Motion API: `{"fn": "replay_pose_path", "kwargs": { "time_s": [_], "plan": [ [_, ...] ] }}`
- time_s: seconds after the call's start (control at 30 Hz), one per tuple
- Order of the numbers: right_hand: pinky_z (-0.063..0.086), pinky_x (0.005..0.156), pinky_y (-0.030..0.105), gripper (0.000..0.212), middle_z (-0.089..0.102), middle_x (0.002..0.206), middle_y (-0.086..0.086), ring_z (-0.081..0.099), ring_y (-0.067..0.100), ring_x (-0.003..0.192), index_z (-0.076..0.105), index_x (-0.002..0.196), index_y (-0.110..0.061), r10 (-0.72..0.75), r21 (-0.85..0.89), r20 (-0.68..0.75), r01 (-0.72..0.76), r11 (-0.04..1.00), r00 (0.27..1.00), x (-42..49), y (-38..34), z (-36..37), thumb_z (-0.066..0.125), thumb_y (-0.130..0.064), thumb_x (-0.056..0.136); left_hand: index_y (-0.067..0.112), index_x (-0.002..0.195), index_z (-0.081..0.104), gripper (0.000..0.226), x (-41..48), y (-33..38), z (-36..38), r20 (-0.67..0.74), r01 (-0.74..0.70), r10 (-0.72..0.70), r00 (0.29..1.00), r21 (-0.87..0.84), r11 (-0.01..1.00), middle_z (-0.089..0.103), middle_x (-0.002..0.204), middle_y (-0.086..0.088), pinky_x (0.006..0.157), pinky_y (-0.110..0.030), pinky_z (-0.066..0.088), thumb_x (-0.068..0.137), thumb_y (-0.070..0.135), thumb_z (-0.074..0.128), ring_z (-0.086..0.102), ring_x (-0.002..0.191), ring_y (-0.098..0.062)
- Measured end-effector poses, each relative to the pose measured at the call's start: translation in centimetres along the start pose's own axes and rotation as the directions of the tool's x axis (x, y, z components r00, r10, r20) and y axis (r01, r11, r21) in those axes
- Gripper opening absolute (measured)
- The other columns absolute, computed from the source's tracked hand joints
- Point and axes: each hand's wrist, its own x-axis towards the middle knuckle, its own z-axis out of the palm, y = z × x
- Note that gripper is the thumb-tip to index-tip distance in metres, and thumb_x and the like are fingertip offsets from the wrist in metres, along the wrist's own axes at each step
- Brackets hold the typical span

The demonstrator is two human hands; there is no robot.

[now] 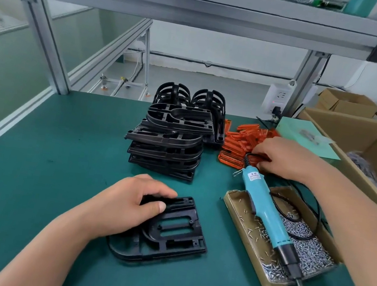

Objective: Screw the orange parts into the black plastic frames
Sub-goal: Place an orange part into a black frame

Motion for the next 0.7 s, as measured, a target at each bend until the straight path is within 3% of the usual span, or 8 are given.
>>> {"fn": "replay_pose_path", "kwargs": {
  "time_s": [0.2, 0.3, 0.47, 0.6, 0.7],
  "plan": [
    [0.054, 0.075, 0.039, 0.031, 0.073, 0.106, -0.003, 0.057, 0.018, 0.095, 0.072, 0.128, -0.025, 0.074, 0.072, -0.198, -0.061, 0.996, 0.977, -1.6, -0.5, 1.6, 0.056, -0.032, 0.102, 0.057, 0.121, 0.068, 0.032, 0.0, 0.0, 0.1, 0.011, -0.016, 0.016, 1.0, -0.005, 1.0, 0.064, 0.117, 0.027, 0.103, -0.027, 0.048, 0.098, 0.035, 0.068, 0.063, 0.113, 0.005],
    [0.041, 0.061, 0.031, 0.024, 0.065, 0.093, -0.006, 0.056, 0.014, 0.085, 0.07, 0.118, -0.026, 0.145, 0.126, -0.294, -0.112, 0.986, 0.945, -1.7, -0.8, 2.5, 0.054, -0.035, 0.102, 0.058, 0.12, 0.068, 0.032, 0.0, 0.0, 0.1, 0.015, -0.014, 0.014, 1.0, -0.008, 1.0, 0.065, 0.117, 0.027, 0.103, -0.029, 0.048, 0.098, 0.034, 0.068, 0.063, 0.113, 0.004],
    [0.052, 0.073, 0.038, 0.023, 0.071, 0.105, -0.003, 0.062, 0.018, 0.088, 0.064, 0.125, -0.024, 0.193, 0.164, -0.314, -0.147, 0.976, 0.93, -1.6, -1.2, 3.1, 0.063, -0.027, 0.102, 0.057, 0.12, 0.068, 0.031, 0.0, 0.0, 0.1, 0.015, -0.008, 0.008, 1.0, -0.006, 1.0, 0.064, 0.116, 0.028, 0.102, -0.027, 0.048, 0.099, 0.035, 0.069, 0.063, 0.113, 0.005],
    [0.03, 0.049, 0.026, 0.024, 0.055, 0.074, -0.013, 0.049, 0.008, 0.059, 0.052, 0.124, -0.024, 0.239, 0.124, -0.372, -0.208, 0.97, 0.897, -1.5, -1.4, 3.4, 0.061, -0.03, 0.103, 0.057, 0.12, 0.068, 0.031, 0.1, 0.1, 0.0, 0.018, -0.004, 0.004, 1.0, -0.004, 1.0, 0.064, 0.116, 0.029, 0.103, -0.027, 0.048, 0.099, 0.035, 0.068, 0.062, 0.113, 0.005],
    [0.027, 0.047, 0.025, 0.034, 0.05, 0.069, -0.013, 0.046, 0.003, 0.055, 0.043, 0.134, -0.027, 0.263, 0.139, -0.381, -0.226, 0.964, 0.886, -1.6, -1.6, 3.4, 0.058, -0.025, 0.104, 0.057, 0.121, 0.067, 0.031, 0.1, 0.2, 0.0, 0.021, -0.002, 0.002, 1.0, -0.006, 1.0, 0.064, 0.117, 0.029, 0.103, -0.028, 0.048, 0.099, 0.035, 0.068, 0.062, 0.114, 0.005]
  ]
}}
